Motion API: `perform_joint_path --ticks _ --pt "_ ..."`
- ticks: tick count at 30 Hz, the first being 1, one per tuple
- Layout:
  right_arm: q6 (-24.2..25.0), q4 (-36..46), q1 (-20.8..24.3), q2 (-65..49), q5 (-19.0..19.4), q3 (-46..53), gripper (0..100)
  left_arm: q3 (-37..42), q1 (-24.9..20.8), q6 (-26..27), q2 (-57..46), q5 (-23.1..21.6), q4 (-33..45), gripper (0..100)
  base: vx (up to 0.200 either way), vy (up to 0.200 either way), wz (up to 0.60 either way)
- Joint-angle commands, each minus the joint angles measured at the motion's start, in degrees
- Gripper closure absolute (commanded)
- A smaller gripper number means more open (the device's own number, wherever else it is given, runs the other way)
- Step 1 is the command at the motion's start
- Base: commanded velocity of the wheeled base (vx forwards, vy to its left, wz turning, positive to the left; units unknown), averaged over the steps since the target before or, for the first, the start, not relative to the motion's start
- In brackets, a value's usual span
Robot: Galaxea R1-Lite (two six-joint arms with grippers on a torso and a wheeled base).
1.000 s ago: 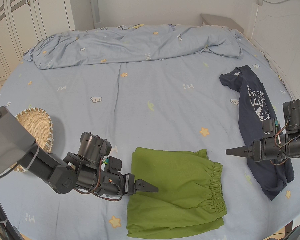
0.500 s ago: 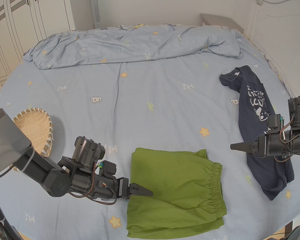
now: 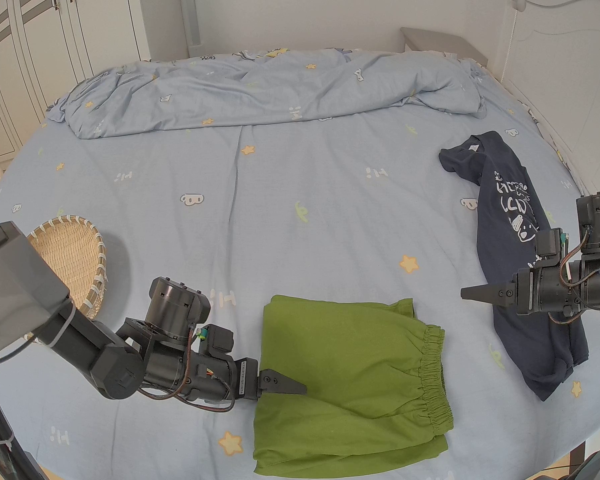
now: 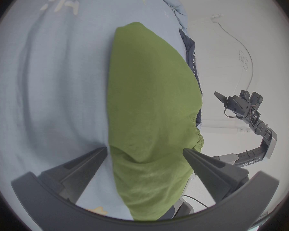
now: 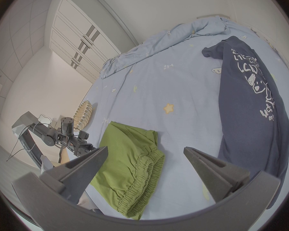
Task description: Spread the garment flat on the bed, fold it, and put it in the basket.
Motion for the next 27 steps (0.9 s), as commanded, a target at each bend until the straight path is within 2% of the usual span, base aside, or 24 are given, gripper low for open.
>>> perform_joint_path --ticks 1,10,12,15,27 --pt "0.0 0.0 0.0 0.0 0.0 0.0 0 -0.3 -1.3 -0.4 2.6 -0.5 -0.8 0 0.0 0.0 0.0" --pt "0.0 0.0 0.0 -1.0 0.0 0.0 0 -2.1 -3.9 -3.9 3.7 -1.8 -3.6 0 0.0 0.0 0.0" --pt "0.0 0.0 0.1 -1.6 0.0 -0.1 0 -3.4 -4.6 -7.7 4.7 -1.8 -5.6 0 0.0 0.0 0.0" --pt "0.0 0.1 0.2 -2.1 0.0 -0.1 0 -3.8 -5.1 -9.9 5.5 -1.8 -7.3 0 0.0 0.0 0.0" --pt "0.0 0.1 0.1 -2.7 0.0 -0.1 0 -4.2 -4.8 -10.7 6.3 -1.8 -7.6 0 0.0 0.0 0.0"
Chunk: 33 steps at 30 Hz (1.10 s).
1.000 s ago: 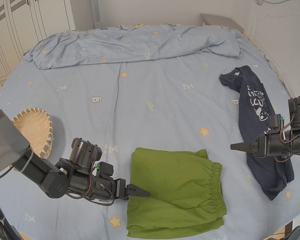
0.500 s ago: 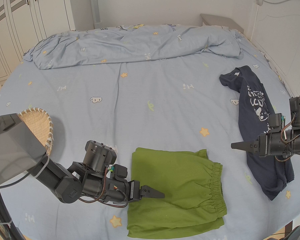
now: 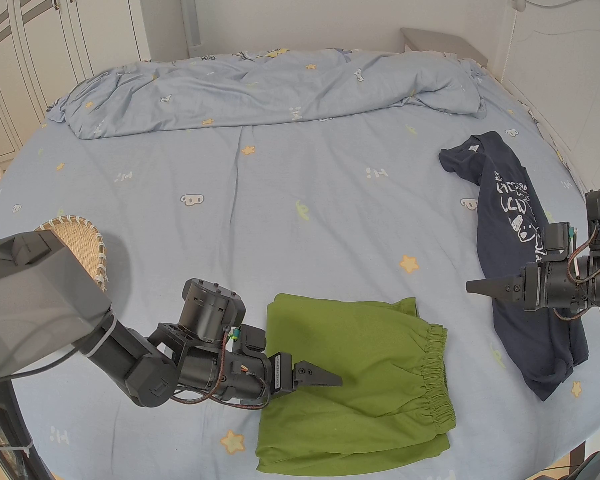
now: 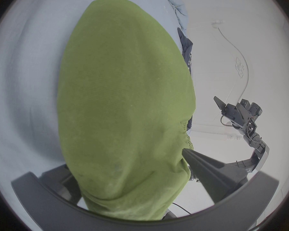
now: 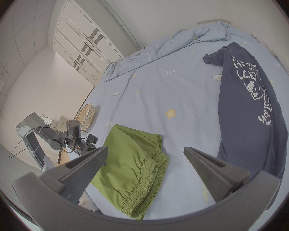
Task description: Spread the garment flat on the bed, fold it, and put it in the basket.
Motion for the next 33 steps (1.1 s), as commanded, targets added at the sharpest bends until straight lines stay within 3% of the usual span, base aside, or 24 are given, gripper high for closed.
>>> perform_joint_path --ticks 1,10,18,26,33 --pt "0.0 0.0 0.0 -0.2 0.0 0.0 0 -0.1 0.1 0.0 0.6 0.1 0.1 100 0.0 0.0 0.0" --pt "0.1 -0.1 -0.1 -0.1 0.0 -0.2 0 -0.5 0.1 -0.3 -0.6 0.5 0.1 100 0.0 0.0 0.0" --pt "4.2 1.1 0.6 0.8 0.1 -5.7 0 2.8 3.8 -0.6 -12.5 0.1 1.6 100 0.0 0.0 0.0" --pt "5.3 6.4 2.9 2.3 0.0 -7.7 0 -3.3 7.9 -0.1 -23.3 0.2 17.8 100 0.0 0.0 0.0" --pt "6.1 6.6 3.5 1.5 0.0 -8.0 0 -8.6 11.1 7.4 -26.3 0.2 29.5 100 0.0 0.0 0.0"
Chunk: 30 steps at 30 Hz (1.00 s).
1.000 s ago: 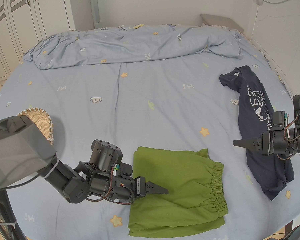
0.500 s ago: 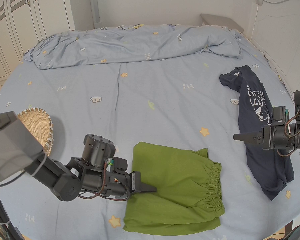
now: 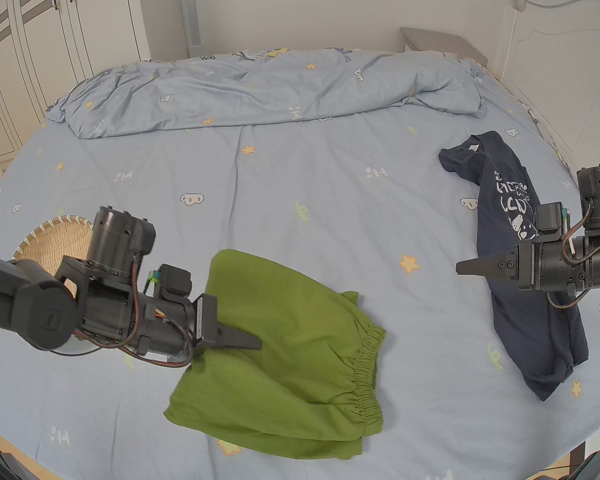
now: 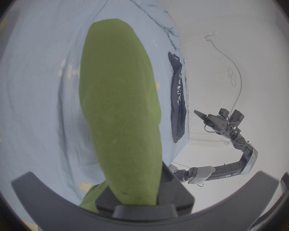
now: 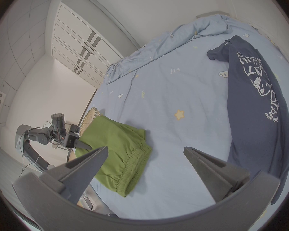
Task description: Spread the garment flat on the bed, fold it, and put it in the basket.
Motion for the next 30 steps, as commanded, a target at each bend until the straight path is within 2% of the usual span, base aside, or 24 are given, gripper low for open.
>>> perform_joint_path --ticks 1,5,11,30 --pt "0.4 0.5 0.6 0.0 0.0 -0.4 0 -3.9 2.5 2.0 -5.1 0.0 3.8 100 0.0 0.0 0.0" --pt "0.5 0.5 0.5 -0.7 0.0 -0.3 0 -5.3 3.3 2.1 -5.4 0.0 7.0 100 0.0 0.15 0.0" --pt "0.5 0.5 0.5 -1.1 0.0 0.0 0 -5.2 3.7 2.2 -5.8 0.0 7.7 100 0.0 0.2 0.0" --pt "0.5 0.5 0.3 -1.7 0.0 0.0 0 -4.7 1.2 2.3 -6.4 0.0 8.6 100 0.0 0.2 0.0"
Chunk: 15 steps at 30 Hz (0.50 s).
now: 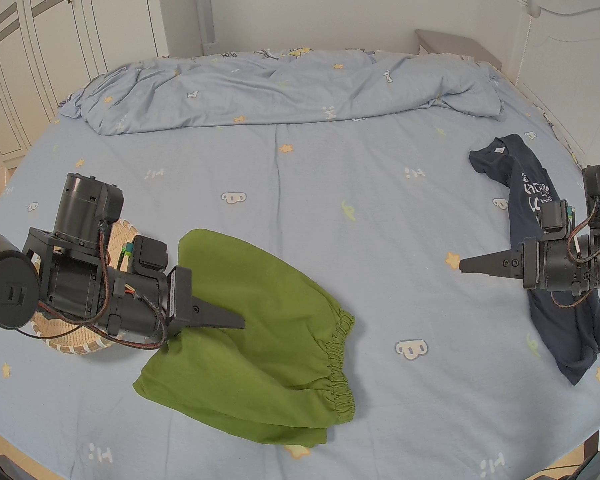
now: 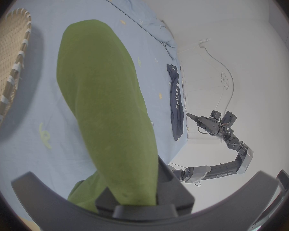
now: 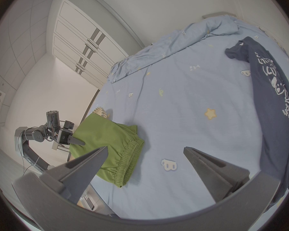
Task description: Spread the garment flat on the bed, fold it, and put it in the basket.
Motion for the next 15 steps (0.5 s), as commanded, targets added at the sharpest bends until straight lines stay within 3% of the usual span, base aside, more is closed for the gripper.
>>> perform_joint_path --ticks 1,8,15 --pt "0.0 0.0 0.0 -0.3 0.0 0.0 0 0.3 -0.5 0.0 -0.2 0.0 0.0 100 0.0 0.2 0.0" --pt "0.0 0.0 0.0 -0.6 0.0 0.0 0 1.3 -2.0 2.0 -0.2 0.0 0.0 100 0.0 0.2 0.0" --pt "0.0 0.0 0.2 -0.8 0.0 0.0 0 1.0 -3.6 10.5 -1.4 1.6 0.0 100 0.0 0.0 0.0"
